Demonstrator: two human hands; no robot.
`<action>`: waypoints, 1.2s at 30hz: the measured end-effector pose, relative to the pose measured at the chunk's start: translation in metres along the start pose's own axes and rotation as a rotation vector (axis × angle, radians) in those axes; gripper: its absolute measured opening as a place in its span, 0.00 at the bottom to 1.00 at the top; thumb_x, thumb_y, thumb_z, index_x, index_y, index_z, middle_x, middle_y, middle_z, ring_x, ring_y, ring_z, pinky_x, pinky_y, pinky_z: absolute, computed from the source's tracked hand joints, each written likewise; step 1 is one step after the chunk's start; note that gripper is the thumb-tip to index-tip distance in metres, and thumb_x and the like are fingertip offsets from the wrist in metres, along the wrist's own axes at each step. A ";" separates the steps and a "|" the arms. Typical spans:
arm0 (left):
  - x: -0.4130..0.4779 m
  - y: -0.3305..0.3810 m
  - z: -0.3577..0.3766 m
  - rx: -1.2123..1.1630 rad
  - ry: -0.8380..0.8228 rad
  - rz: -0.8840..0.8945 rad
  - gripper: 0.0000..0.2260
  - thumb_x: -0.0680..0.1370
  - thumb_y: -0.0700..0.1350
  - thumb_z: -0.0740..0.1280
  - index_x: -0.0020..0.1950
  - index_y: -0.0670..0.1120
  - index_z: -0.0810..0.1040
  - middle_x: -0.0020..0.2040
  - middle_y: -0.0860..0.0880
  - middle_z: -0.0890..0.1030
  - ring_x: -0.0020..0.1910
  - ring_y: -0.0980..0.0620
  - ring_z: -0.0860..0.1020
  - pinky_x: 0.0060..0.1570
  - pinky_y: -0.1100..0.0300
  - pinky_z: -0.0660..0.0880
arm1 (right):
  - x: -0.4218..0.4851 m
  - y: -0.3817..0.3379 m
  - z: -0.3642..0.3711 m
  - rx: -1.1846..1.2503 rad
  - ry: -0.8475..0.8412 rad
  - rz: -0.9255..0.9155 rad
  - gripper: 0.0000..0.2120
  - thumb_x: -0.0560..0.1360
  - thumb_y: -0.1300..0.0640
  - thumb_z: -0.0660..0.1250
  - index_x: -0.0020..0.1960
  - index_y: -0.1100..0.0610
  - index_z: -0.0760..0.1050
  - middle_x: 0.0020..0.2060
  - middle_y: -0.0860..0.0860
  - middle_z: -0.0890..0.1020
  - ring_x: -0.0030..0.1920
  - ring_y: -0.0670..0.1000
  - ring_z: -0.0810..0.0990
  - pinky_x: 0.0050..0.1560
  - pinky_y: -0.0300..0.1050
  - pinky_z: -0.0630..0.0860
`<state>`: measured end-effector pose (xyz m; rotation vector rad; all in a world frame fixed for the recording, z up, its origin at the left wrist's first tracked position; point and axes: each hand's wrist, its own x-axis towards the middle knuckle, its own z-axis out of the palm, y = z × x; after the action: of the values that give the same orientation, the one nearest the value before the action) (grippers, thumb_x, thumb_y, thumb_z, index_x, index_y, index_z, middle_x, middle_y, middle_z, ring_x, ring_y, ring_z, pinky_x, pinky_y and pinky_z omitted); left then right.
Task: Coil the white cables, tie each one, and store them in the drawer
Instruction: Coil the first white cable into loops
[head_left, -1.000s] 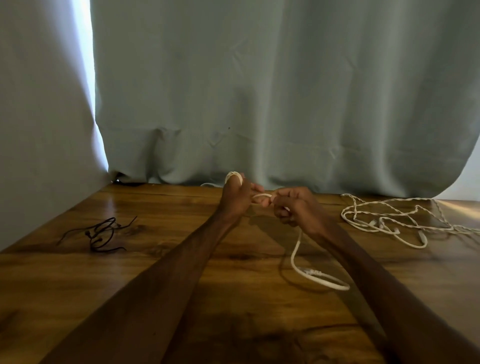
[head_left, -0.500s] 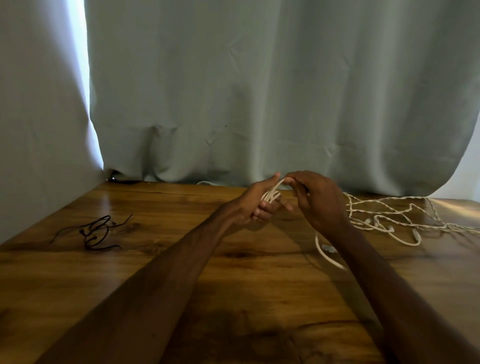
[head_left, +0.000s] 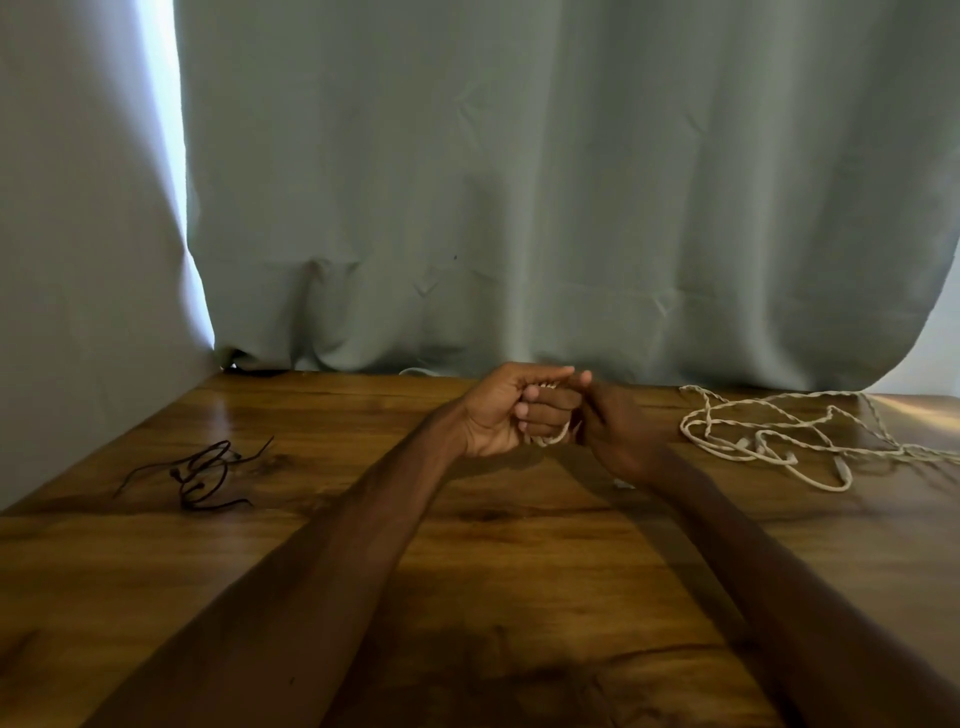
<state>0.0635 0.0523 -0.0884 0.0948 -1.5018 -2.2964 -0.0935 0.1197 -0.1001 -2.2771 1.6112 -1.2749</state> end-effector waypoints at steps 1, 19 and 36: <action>0.001 -0.001 0.001 -0.048 0.001 0.019 0.16 0.85 0.41 0.52 0.53 0.41 0.79 0.26 0.57 0.68 0.20 0.60 0.65 0.21 0.68 0.58 | -0.001 -0.001 0.003 0.001 -0.046 0.026 0.11 0.82 0.66 0.60 0.47 0.53 0.74 0.35 0.43 0.78 0.34 0.38 0.80 0.36 0.29 0.71; 0.012 0.003 0.004 -0.302 0.536 0.531 0.11 0.83 0.32 0.54 0.54 0.27 0.74 0.56 0.33 0.82 0.37 0.47 0.86 0.39 0.60 0.84 | -0.005 -0.019 0.021 -0.241 -0.339 0.037 0.11 0.84 0.60 0.59 0.45 0.52 0.76 0.37 0.41 0.77 0.38 0.40 0.75 0.38 0.34 0.66; -0.024 0.010 -0.077 0.165 1.001 0.564 0.07 0.86 0.37 0.53 0.56 0.36 0.69 0.57 0.31 0.81 0.36 0.47 0.85 0.35 0.59 0.82 | -0.006 -0.052 -0.006 0.037 -0.089 -0.239 0.16 0.79 0.55 0.62 0.33 0.54 0.78 0.26 0.52 0.77 0.27 0.50 0.73 0.33 0.46 0.68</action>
<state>0.1091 -0.0089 -0.1154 0.6599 -0.9791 -1.3161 -0.0592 0.1497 -0.0741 -2.5244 1.3080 -1.2158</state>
